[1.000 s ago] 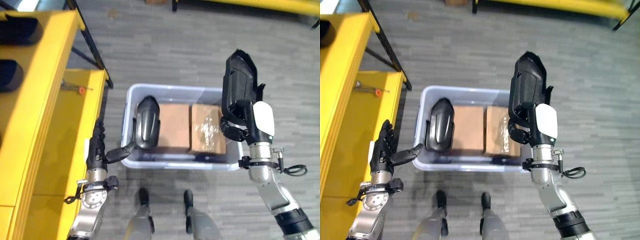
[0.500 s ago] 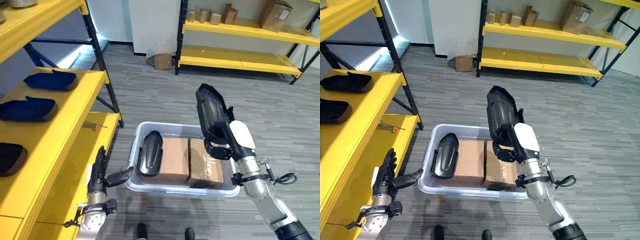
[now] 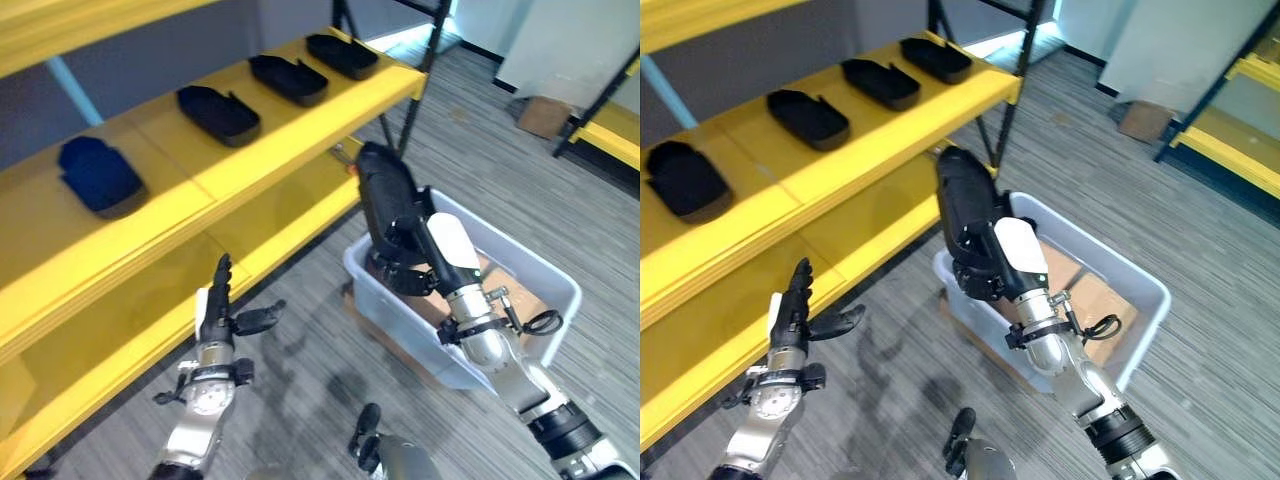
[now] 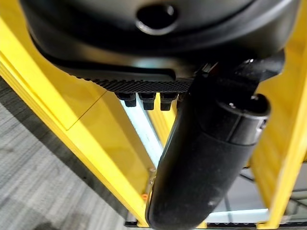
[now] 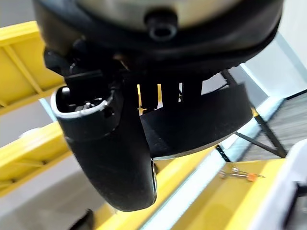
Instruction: Move parts from the plastic box to the shelf.
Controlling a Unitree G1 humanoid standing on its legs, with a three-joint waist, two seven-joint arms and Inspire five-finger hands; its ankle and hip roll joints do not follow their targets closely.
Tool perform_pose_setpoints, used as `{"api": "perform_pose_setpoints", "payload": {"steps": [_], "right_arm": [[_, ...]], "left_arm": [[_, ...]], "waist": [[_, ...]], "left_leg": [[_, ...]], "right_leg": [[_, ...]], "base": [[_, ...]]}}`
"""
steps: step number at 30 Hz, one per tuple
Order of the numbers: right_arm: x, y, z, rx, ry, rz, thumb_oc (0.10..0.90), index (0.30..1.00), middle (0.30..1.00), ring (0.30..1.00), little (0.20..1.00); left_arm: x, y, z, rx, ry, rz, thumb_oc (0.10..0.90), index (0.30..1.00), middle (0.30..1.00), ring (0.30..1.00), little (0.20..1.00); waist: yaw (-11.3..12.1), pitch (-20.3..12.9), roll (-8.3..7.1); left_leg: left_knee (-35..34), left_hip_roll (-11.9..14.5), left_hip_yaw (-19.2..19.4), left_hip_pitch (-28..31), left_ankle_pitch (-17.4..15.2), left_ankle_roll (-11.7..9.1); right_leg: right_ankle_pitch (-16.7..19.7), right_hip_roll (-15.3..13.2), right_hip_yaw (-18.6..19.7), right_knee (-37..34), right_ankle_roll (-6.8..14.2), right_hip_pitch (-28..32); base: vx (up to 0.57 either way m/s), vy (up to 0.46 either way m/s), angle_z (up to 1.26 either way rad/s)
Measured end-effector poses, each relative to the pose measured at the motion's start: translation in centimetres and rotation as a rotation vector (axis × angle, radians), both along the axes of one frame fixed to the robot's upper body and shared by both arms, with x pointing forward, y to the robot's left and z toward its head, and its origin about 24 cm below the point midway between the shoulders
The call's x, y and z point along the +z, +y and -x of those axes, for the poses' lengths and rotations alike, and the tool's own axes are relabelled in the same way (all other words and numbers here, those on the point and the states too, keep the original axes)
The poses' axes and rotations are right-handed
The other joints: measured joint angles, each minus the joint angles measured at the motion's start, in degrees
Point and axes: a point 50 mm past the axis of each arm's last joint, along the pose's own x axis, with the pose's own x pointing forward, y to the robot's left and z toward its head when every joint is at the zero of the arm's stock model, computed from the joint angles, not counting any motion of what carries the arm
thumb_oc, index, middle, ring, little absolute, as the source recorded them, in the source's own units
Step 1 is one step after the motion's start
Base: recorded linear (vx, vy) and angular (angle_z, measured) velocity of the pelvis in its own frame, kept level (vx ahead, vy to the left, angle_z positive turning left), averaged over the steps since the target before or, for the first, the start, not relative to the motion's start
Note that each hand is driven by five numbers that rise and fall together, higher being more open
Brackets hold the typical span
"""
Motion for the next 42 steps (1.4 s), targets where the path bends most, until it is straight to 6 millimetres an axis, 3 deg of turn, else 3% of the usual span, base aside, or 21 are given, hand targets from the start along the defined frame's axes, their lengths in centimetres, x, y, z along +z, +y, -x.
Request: {"api": "perform_pose_setpoints", "payload": {"steps": [4,6,7,8,11,12,13,14,17,19,20,21,23,26,29,32,33,34,35,37,42], "right_arm": [[-1.6,-0.3,0.9,-0.018,0.05,-0.024,0.4,0.3,0.3,0.3,0.3],[-2.8,-0.4,1.6,-0.021,0.095,-0.022,0.4,0.3,0.3,0.3,0.3],[-3.4,0.0,1.9,-0.008,0.119,-0.024,0.4,0.3,0.3,0.3,0.3],[-3.6,0.4,1.9,0.0,0.129,-0.035,0.4,0.3,0.3,0.3,0.3],[-4.2,1.6,2.1,0.037,0.154,-0.048,0.4,0.3,0.3,0.3,0.3],[-4.4,1.9,2.1,0.041,0.171,-0.05,0.4,0.3,0.3,0.3,0.3],[-4.3,1.7,2.0,0.042,0.166,-0.03,0.4,0.3,0.3,0.3,0.3],[-4.0,1.6,1.7,0.036,0.155,0.003,0.4,0.3,0.3,0.3,0.3],[-4.2,1.9,1.7,0.039,0.167,0.011,0.4,0.3,0.3,0.3,0.3],[-4.3,2.0,1.8,0.04,0.162,0.03,0.4,0.3,0.3,0.3,0.3],[-4.3,2.0,1.8,0.043,0.158,0.036,0.4,0.3,0.3,0.3,0.3],[-4.3,2.0,1.8,0.043,0.157,0.043,0.4,0.3,0.3,0.3,0.3],[-4.1,2.0,1.8,0.05,0.148,0.053,0.4,0.3,0.3,0.3,0.3],[-4.1,2.1,1.8,0.065,0.159,0.061,0.4,0.3,0.3,0.3,0.3],[-4.1,1.8,1.9,0.068,0.163,0.077,0.4,0.3,0.3,0.3,0.3],[-4.0,1.7,1.8,0.07,0.158,0.089,0.4,0.3,0.3,0.3,0.3],[-3.9,1.6,1.8,0.07,0.155,0.095,0.4,0.3,0.3,0.3,0.3],[-4.0,1.4,1.8,0.071,0.157,0.111,0.4,0.3,0.3,0.3,0.3],[-4.1,1.1,1.9,0.064,0.165,0.122,0.4,0.3,0.3,0.3,0.3],[-4.0,0.8,1.8,0.061,0.16,0.139,0.4,0.3,0.3,0.3,0.3],[-3.4,0.8,1.6,0.069,0.138,0.144,0.4,0.3,0.3,0.3,0.3]], "left_arm": [[-1.9,1.6,3.2,0.066,0.077,0.005,0.9,1.0,1.0,1.0,1.0],[-2.3,3.1,4.3,0.133,0.099,-0.005,0.9,1.0,1.0,1.0,1.0],[-2.3,4.2,4.7,0.167,0.105,-0.024,0.9,1.0,1.0,1.0,1.0],[-2.3,4.9,5.1,0.186,0.113,-0.04,0.9,1.0,1.0,1.0,1.0],[-2.6,6.0,5.5,0.228,0.132,-0.056,0.9,1.0,1.0,1.0,1.0],[-2.3,5.8,5.3,0.216,0.122,-0.06,0.9,1.0,1.0,1.0,1.0],[-2.3,5.2,5.1,0.198,0.116,-0.057,0.9,1.0,1.0,1.0,1.0],[-2.2,4.8,4.8,0.167,0.11,-0.069,0.9,1.0,1.0,1.0,1.0],[-2.1,4.6,4.6,0.156,0.106,-0.093,0.9,1.0,1.0,1.0,1.0],[-2.0,4.6,4.4,0.156,0.1,-0.096,0.9,1.0,1.0,1.0,1.0],[-2.0,4.8,4.4,0.158,0.103,-0.101,0.9,1.0,1.0,1.0,1.0],[-1.9,4.9,4.4,0.156,0.102,-0.107,0.9,1.0,1.0,1.0,1.0],[-2.0,4.9,4.0,0.167,0.102,-0.106,0.9,1.0,1.0,1.0,1.0],[-2.4,4.6,4.1,0.167,0.116,-0.097,0.9,1.0,1.0,1.0,1.0],[-2.5,4.2,4.0,0.145,0.119,-0.09,0.9,1.0,1.0,1.0,1.0],[-2.6,3.9,4.0,0.133,0.123,-0.086,0.9,1.0,1.0,1.0,1.0],[-2.6,3.7,3.9,0.124,0.124,-0.086,0.9,1.0,1.0,1.0,1.0],[-2.7,3.4,3.8,0.105,0.127,-0.089,0.9,1.0,1.0,1.0,1.0],[-3.0,2.9,3.8,0.1,0.134,-0.072,0.9,1.0,1.0,1.0,1.0],[-2.6,2.5,3.8,0.084,0.114,-0.07,0.9,1.0,1.0,1.0,1.0],[-2.4,2.1,3.6,0.083,0.1,-0.049,0.9,1.0,1.0,1.0,1.0]], "waist": [[2.5,-4.0,0.31],[3.4,-5.3,-0.95],[3.9,-6.2,-2.4],[5.3,-6.8,-3.35],[6.6,-6.8,-4.08],[6.2,-6.9,-5.4],[6.3,-7.3,-4.54],[6.8,-7.2,-3.79],[6.2,-7.1,-4.71],[4.9,-7.1,-4.79],[4.3,-7.0,-4.29],[3.8,-7.0,-4.21],[2.8,-6.1,-2.84],[1.5,-5.4,-1.95],[1.2,-5.3,-2.0],[0.1,-5.3,-1.98],[-0.4,-5.3,-1.94],[-0.4,-5.3,-3.18],[-0.6,-5.1,-2.72],[-1.4,-4.9,-2.34],[-1.5,-4.9,-2.32]], "left_leg": [[0.4,-6.0,-2.1,-1.3,3.7,2.1],[2.0,-7.5,-3.2,-2.5,3.2,3.3],[2.4,-9.1,-4.6,-3.1,3.1,3.4],[3.4,-9.7,-4.7,-3.7,2.7,3.5],[12.3,-10.5,-4.9,-8.4,1.6,2.7],[17.2,-11.8,-7.0,-12.9,-0.5,4.6],[13.0,-12.4,-8.5,-13.2,0.6,6.5],[9.5,-12.9,-9.1,-12.5,3.4,7.3],[9.5,-15.7,-9.6,-12.0,2.9,9.2],[9.6,-16.2,-11.5,-11.9,3.1,10.7],[8.9,-16.0,-12.8,-11.7,4.0,10.9],[8.3,-15.6,-13.8,-11.4,4.9,11.4],[6.3,-14.2,-16.3,-11.1,6.5,11.8],[4.6,-13.4,-17.1,-9.3,7.2,11.9],[3.2,-14.7,-17.6,-8.3,7.1,11.9],[2.7,-15.4,-19.2,-8.6,6.8,11.8],[2.8,-15.6,-20.0,-8.9,6.5,11.7],[3.2,-17.2,-20.8,-8.4,5.5,10.9],[3.7,-17.0,-22.1,-7.6,4.9,10.2],[4.1,-16.1,-23.6,-7.5,3.9,9.2],[2.8,-12.7,-23.4,-4.3,2.4,7.0]], "right_leg": [[-0.5,-5.0,-0.7,-3.0,0.9,0.6],[-0.6,-7.3,-2.1,0.1,0.1,0.2],[3.0,-7.4,-1.5,1.0,-0.1,0.7],[3.9,-7.8,-1.8,0.1,1.7,0.4],[9.0,-9.0,-2.6,-3.1,-3.2,1.7],[10.5,-11.1,-1.7,-4.6,-2.8,2.4],[11.6,-11.1,-1.9,-4.6,-1.4,2.4],[12.5,-11.5,-1.2,-4.6,0.4,2.1],[14.5,-14.9,-0.7,-3.9,2.5,3.5],[16.4,-15.1,4.8,-0.5,2.8,3.0],[15.2,-14.6,11.0,2.3,3.6,1.3],[9.6,-13.0,15.4,3.9,5.8,0.2],[-2.2,-5.2,24.4,9.7,7.4,-1.8],[-7.5,3.5,22.5,13.0,5.0,-3.1],[-6.5,8.1,21.7,7.9,3.9,-3.9],[-3.5,11.5,29.1,0.7,4.2,-3.9],[-1.9,12.6,32.5,-1.1,4.3,-4.4],[4.0,10.9,33.1,-3.9,4.9,-3.7],[4.4,11.0,31.6,-5.2,1.3,-1.9],[5.8,11.8,29.9,-8.1,-0.1,0.2],[4.5,14.5,29.0,-11.1,-0.4,4.6]], "base": [[0.0,0.227,0.04],[0.03,0.241,0.38],[-0.03,0.252,0.31],[0.02,0.186,0.02],[0.03,0.249,0.13],[0.02,0.255,0.43],[0.03,0.246,0.28],[0.03,0.253,0.07],[0.03,0.221,0.25],[0.02,0.169,0.49],[0.04,0.173,0.45],[0.06,0.164,0.34],[0.05,0.107,0.46],[0.04,0.032,0.27],[0.07,-0.006,0.1],[0.1,-0.035,0.21],[0.15,-0.095,0.44],[0.1,-0.076,0.5],[0.15,-0.109,0.58],[0.15,-0.074,0.36],[0.17,-0.104,0.0]]}}
